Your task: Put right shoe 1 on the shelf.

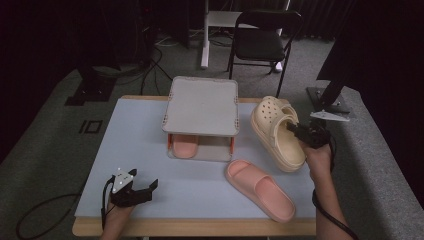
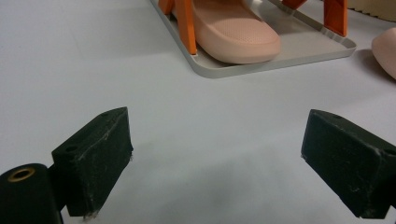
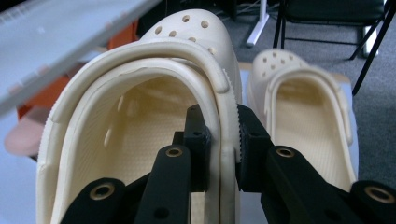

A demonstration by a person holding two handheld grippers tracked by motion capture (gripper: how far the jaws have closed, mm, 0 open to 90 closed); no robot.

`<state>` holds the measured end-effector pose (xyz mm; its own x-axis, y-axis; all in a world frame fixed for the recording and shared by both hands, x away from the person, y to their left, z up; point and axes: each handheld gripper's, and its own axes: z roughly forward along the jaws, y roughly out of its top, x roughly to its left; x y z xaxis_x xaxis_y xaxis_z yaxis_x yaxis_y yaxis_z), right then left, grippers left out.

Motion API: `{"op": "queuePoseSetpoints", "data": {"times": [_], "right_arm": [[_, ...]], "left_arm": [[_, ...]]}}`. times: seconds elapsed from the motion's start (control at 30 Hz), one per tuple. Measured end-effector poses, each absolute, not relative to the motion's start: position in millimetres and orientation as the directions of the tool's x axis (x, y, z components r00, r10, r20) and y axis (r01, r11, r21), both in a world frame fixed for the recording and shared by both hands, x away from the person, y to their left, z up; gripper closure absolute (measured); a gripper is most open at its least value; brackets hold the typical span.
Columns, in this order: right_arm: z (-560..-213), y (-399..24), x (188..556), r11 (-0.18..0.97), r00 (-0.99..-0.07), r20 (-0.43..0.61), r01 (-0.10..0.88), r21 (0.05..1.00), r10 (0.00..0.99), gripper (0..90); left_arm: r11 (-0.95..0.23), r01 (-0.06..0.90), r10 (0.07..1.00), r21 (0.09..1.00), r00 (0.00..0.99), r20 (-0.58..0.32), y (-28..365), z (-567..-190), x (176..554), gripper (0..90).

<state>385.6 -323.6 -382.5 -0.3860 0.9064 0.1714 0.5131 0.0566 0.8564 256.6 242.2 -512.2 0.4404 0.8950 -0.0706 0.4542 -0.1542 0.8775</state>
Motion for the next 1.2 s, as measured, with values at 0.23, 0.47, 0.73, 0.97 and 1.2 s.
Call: {"op": "queuePoseSetpoints", "data": {"times": [0.23, 0.47, 0.73, 0.97, 1.2], "right_arm": [[-357, -313, 391, 0.033, -0.373, 0.173, 0.486, 0.873, 0.912, 77.4], [-339, -298, 398, 0.013, -0.366, 0.177, 0.462, 0.887, 0.913, 77.3], [-322, -279, 406, 0.004, -0.378, 0.181, 0.438, 0.899, 0.908, 77.3], [-313, -258, 413, 0.000, -0.389, 0.184, 0.426, 0.905, 0.903, 77.3], [-308, -232, 420, 0.002, -0.396, 0.185, 0.427, 0.904, 0.900, 77.3]], "left_arm": [[-0.158, 0.452, 0.892, 0.878, 0.446, -0.069, 242, -512, 256, 8.5], [-0.155, 0.452, 0.894, 0.879, 0.444, -0.070, 242, -512, 256, 8.5], [-0.158, 0.452, 0.893, 0.878, 0.445, -0.068, 243, -512, 256, 8.5], [-0.163, 0.447, 0.891, 0.880, 0.449, -0.063, 243, -512, 255, 8.5], [-0.170, 0.445, 0.889, 0.879, 0.454, -0.058, 243, -512, 255, 8.5]]}}
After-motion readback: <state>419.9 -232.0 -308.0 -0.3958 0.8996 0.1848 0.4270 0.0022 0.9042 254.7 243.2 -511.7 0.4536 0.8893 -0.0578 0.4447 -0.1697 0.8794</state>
